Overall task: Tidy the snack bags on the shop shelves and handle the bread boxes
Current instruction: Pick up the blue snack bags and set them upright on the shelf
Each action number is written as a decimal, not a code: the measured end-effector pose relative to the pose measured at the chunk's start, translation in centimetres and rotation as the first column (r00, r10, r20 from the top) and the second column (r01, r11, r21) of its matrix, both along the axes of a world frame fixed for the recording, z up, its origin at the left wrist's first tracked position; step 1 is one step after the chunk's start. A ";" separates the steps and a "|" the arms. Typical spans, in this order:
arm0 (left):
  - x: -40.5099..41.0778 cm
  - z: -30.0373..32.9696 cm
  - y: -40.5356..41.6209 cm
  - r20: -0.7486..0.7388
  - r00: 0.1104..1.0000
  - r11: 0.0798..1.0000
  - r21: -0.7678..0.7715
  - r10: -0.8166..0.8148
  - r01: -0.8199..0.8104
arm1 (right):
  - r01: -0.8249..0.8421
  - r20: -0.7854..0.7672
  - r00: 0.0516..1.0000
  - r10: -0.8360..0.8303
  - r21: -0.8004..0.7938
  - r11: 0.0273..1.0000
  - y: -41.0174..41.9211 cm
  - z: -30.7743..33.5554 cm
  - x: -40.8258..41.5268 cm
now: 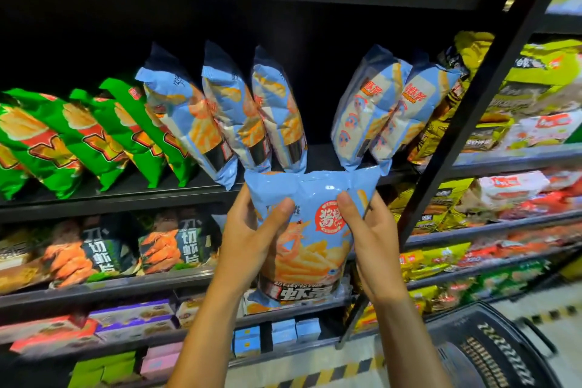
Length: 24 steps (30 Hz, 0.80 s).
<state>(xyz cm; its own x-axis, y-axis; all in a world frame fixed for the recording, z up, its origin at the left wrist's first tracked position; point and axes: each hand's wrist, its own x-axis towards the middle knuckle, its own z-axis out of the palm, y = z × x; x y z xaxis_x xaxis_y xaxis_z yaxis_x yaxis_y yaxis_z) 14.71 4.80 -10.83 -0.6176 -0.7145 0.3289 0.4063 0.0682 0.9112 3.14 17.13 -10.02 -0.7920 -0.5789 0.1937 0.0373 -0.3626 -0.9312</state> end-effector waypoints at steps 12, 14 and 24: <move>2.2 -1.1 0.6 0.096 0.995 1.000 0.011 0.013 -0.014 | 0.081 -0.131 0.989 -0.071 0.073 0.994 1.1 0.1 -0.1; 2.4 -1.1 0.4 0.112 0.993 0.999 0.041 -0.023 0.019 | 0.099 -0.139 0.986 -0.089 0.067 0.993 1.1 -0.1 0.1; 2.3 -1.4 0.2 0.183 0.981 0.995 0.084 -0.067 0.053 | 0.168 -0.032 0.985 -0.168 -0.022 0.986 0.3 -0.9 0.9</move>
